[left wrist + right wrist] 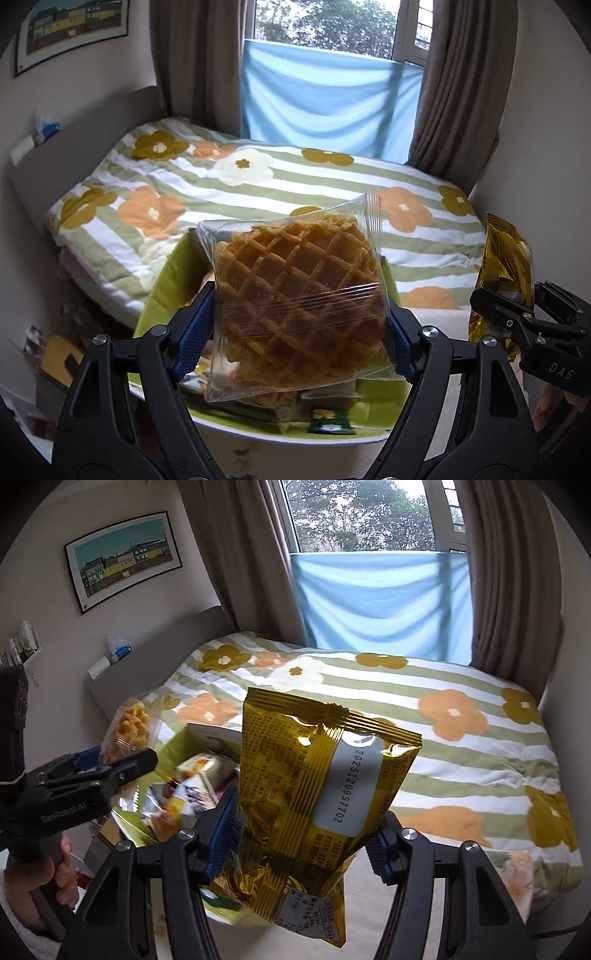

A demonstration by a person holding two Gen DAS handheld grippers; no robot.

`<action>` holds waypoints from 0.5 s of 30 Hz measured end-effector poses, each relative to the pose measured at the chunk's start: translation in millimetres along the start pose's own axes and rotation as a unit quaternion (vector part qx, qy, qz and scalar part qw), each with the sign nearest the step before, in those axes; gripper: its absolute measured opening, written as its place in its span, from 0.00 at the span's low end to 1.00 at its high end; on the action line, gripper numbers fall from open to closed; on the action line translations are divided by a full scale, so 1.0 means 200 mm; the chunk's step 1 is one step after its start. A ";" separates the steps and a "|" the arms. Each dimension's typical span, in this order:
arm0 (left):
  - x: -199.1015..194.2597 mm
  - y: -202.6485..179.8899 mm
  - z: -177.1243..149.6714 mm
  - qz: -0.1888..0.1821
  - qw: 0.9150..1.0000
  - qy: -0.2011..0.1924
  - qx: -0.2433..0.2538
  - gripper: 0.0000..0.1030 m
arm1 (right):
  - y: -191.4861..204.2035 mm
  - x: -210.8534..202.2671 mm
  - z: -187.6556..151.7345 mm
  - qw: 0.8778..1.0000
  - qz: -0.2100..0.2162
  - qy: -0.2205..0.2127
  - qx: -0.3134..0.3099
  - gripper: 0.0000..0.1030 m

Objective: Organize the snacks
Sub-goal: 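Carry the waffle and gold bag into the yellow box and open both tools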

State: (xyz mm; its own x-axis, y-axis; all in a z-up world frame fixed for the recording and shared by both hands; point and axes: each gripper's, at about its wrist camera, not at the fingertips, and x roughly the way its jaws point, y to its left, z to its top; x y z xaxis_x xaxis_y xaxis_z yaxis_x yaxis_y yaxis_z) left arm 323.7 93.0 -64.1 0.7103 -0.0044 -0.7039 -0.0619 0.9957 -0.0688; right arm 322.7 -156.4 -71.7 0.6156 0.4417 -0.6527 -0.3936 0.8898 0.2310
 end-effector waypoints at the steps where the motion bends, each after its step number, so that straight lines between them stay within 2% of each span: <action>1: 0.02 0.06 0.01 0.001 1.000 0.005 0.004 0.76 | 0.04 0.04 0.01 1.000 -0.001 0.002 0.000 0.55; 7: 0.24 0.35 0.08 -0.021 0.998 0.047 0.020 0.76 | 0.24 0.21 0.04 1.000 -0.022 0.014 0.015 0.55; 10: 0.37 0.41 0.11 -0.034 0.997 0.063 0.036 0.76 | 0.29 0.28 0.04 0.999 -0.039 0.018 0.030 0.55; 15: 0.51 0.38 0.16 -0.059 0.992 0.082 0.074 0.76 | 0.32 0.32 0.04 0.996 -0.067 0.023 0.056 0.55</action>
State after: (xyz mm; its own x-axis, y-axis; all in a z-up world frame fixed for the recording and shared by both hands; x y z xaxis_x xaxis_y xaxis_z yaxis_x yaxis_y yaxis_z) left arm 414.7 171.2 -118.2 0.5825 -0.1246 -0.8032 0.1272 0.9900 -0.0613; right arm 341.6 -69.7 -93.3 0.6242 0.3148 -0.7150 -0.2299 0.9487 0.2170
